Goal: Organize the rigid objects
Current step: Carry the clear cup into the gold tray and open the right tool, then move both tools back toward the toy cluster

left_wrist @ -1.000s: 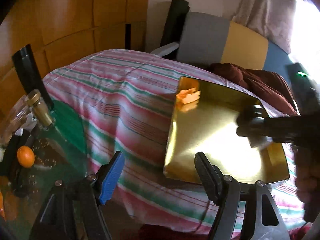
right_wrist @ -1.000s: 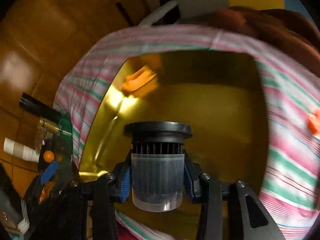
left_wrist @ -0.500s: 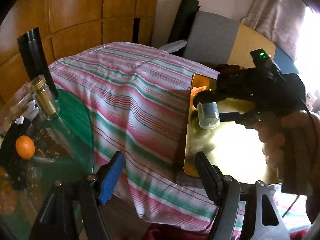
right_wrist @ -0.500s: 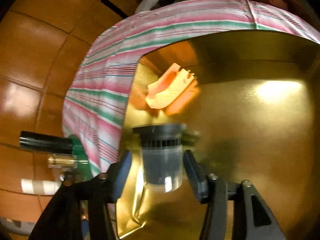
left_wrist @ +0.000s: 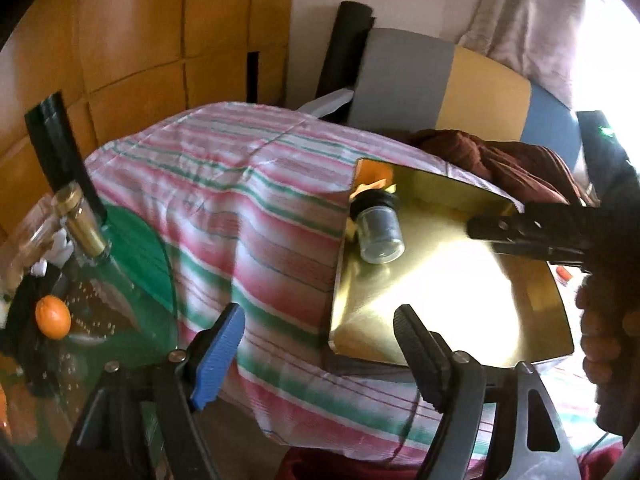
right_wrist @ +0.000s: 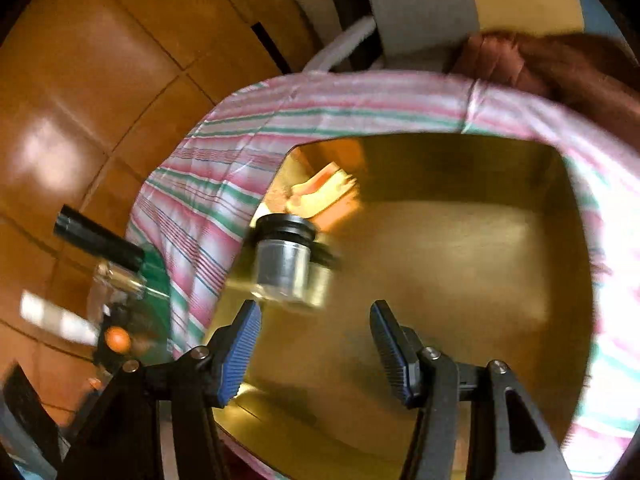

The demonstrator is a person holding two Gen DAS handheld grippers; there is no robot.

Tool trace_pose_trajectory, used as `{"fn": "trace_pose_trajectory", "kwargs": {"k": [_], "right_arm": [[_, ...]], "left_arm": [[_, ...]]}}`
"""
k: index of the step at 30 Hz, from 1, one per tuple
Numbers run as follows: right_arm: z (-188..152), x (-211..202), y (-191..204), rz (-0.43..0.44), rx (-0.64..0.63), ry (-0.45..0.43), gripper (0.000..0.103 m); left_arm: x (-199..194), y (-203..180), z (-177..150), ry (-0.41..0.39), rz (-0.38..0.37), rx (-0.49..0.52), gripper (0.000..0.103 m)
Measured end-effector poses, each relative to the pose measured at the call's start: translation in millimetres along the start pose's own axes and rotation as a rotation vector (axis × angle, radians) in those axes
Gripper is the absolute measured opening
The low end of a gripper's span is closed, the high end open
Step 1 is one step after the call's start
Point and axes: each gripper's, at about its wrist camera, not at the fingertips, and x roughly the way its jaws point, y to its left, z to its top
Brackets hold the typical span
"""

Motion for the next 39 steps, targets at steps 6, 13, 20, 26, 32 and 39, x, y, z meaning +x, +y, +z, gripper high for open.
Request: {"fn": "trace_pose_trajectory", "kwargs": {"k": [6, 13, 20, 26, 32, 39], "right_arm": [[-18, -46, -43, -0.066, 0.048, -0.077, 0.058], [-41, -96, -104, -0.201, 0.123, -0.155, 0.058], [-61, -128, -149, -0.289, 0.173, -0.206, 0.058], [-79, -144, -183, -0.343, 0.232, -0.226, 0.058], [-89, -171, -224, -0.427, 0.276, -0.265, 0.058], [-106, -196, -297, -0.573, 0.425, -0.340, 0.058]], "left_arm": [[-8, -27, 5, -0.019, -0.040, 0.076, 0.078], [-14, -60, 6, -0.025, -0.089, 0.154, 0.080], [-17, -94, 3, -0.023, -0.128, 0.237, 0.081], [-20, -117, 0, -0.027, -0.157, 0.298, 0.082], [-20, -137, -2, -0.022, -0.173, 0.346, 0.083], [-18, -168, -1, -0.008, -0.224, 0.400, 0.085]]}}
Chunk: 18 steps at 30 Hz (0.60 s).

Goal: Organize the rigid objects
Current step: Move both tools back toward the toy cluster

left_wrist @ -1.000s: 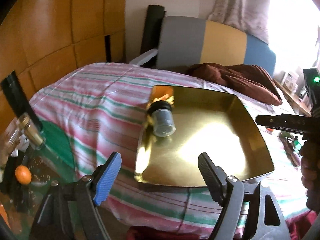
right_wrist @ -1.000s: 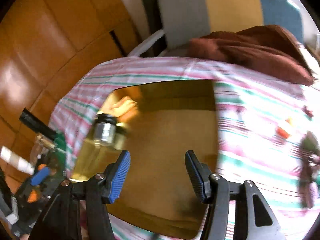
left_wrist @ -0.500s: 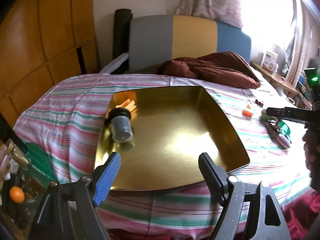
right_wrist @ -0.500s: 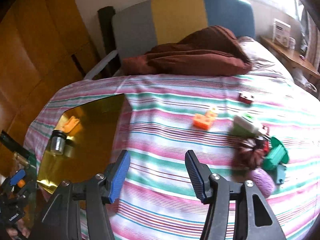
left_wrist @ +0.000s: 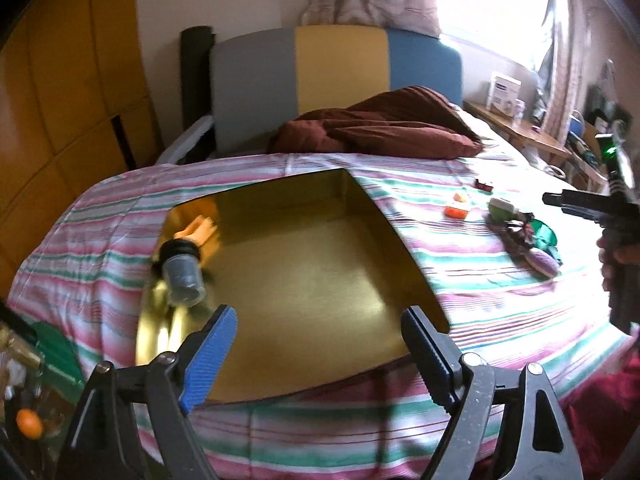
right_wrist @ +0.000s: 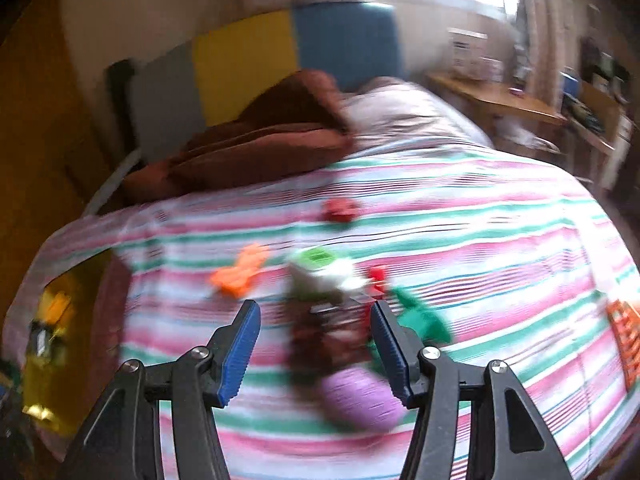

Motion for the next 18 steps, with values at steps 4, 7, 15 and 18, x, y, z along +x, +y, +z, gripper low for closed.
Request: {"fn": "trace_pose_trajectory", "kwargs": {"k": [4, 7, 15, 18], "right_arm": [[-3, 14, -49, -0.070, 0.180, 0.023, 0.058], [2, 10, -75, -0.028, 0.316, 0.003, 0.058], [0, 12, -103, 0.058, 0.474, 0.055, 0.058], [-1, 12, -99, 0.077, 0.477, 0.056, 0.058]], "left_arm": [[6, -22, 15, 0.002, -0.031, 0.047, 0.085], [17, -41, 29, 0.012, -0.063, 0.065, 0.085], [71, -97, 60, 0.113, -0.180, 0.080, 0.084], [93, -122, 73, 0.136, -0.198, 0.115, 0.083]]}}
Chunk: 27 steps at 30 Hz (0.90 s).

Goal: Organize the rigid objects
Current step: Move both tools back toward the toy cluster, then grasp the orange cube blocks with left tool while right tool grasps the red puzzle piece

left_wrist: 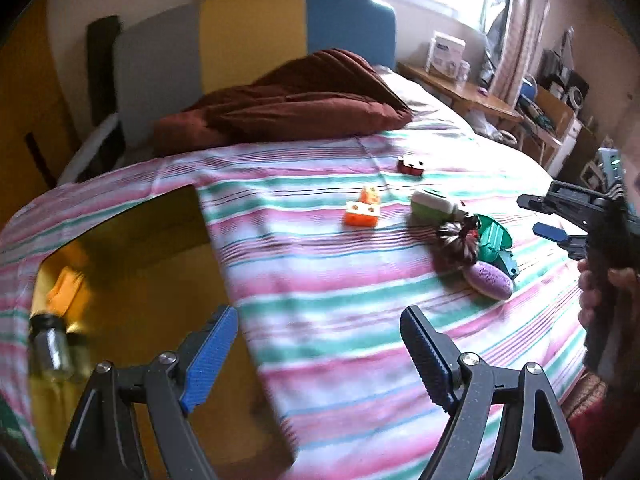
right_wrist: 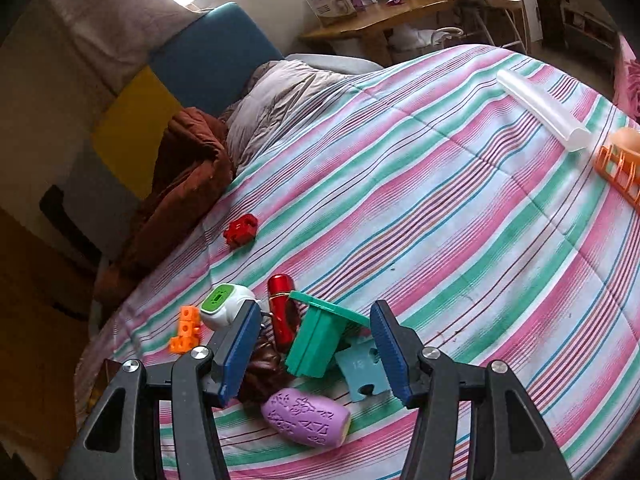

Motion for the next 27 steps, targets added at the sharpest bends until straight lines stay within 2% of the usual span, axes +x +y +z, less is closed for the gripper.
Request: {"fn": "trace_pose_trajectory", "kwargs": {"k": [9, 17, 21, 22, 23, 27], "right_arm": [[-2, -4, 7, 0.053, -0.005, 0.001, 0.059], [1, -2, 4, 0.103, 0.037, 0.025, 0.059], [0, -2, 7, 0.119, 0.032, 0.029, 0.059], [0, -2, 8, 0.119, 0.028, 0.031, 0.059], [0, -1, 8, 0.117, 0.026, 0.032, 0.059], [0, 0, 9, 0.111, 0.019, 0.032, 0.059]], "left_arm": [[78, -35, 52, 0.047, 0.008, 0.103, 0.082], [138, -53, 74, 0.087, 0.033, 0.173, 0.082], [166, -54, 80, 0.121, 0.069, 0.155, 0.082], [171, -53, 80, 0.134, 0.056, 0.145, 0.068], [176, -51, 78, 0.151, 0.038, 0.134, 0.042], [166, -48, 68, 0.137, -0.006, 0.100, 0.040]]}}
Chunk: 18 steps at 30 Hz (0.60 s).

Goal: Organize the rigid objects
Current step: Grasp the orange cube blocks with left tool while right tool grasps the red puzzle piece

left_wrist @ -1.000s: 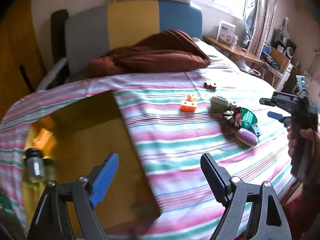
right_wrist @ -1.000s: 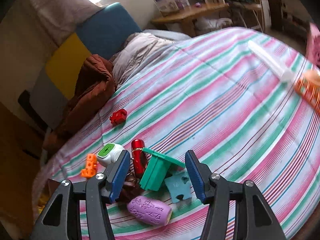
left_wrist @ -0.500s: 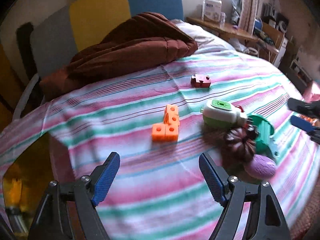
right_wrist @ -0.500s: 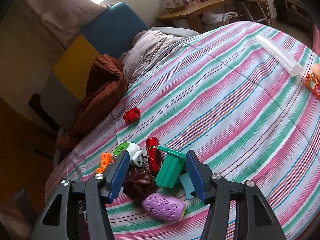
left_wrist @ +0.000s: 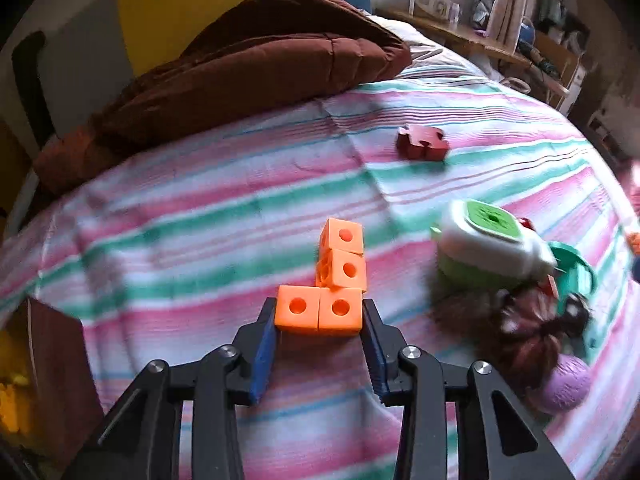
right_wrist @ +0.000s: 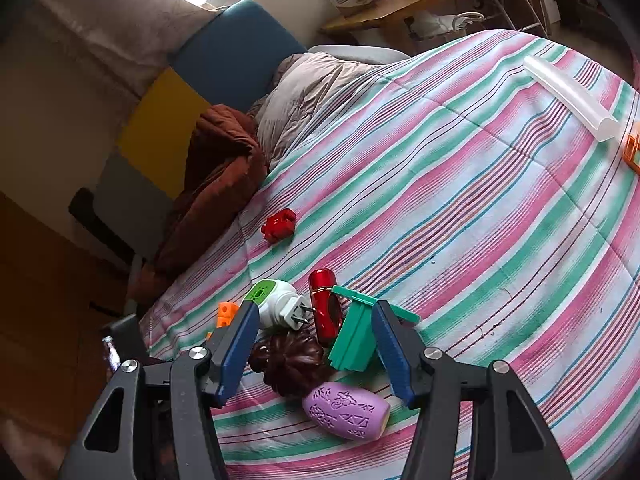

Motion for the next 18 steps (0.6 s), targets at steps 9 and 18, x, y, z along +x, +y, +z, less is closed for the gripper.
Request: {"fn": "trace_pose_trajectory", "kwargs": {"k": [9, 18], "right_arm": [[0, -4, -9, -0.013, 0.024, -0.006, 0.059], [-6, -2, 1, -0.032, -0.038, 0.002, 0.059]], "left_arm": [[-53, -18, -93, -0.054, -0.008, -0.079, 0.040], [-72, -24, -138, -0.139, -0.007, -0.048, 0.040]]}}
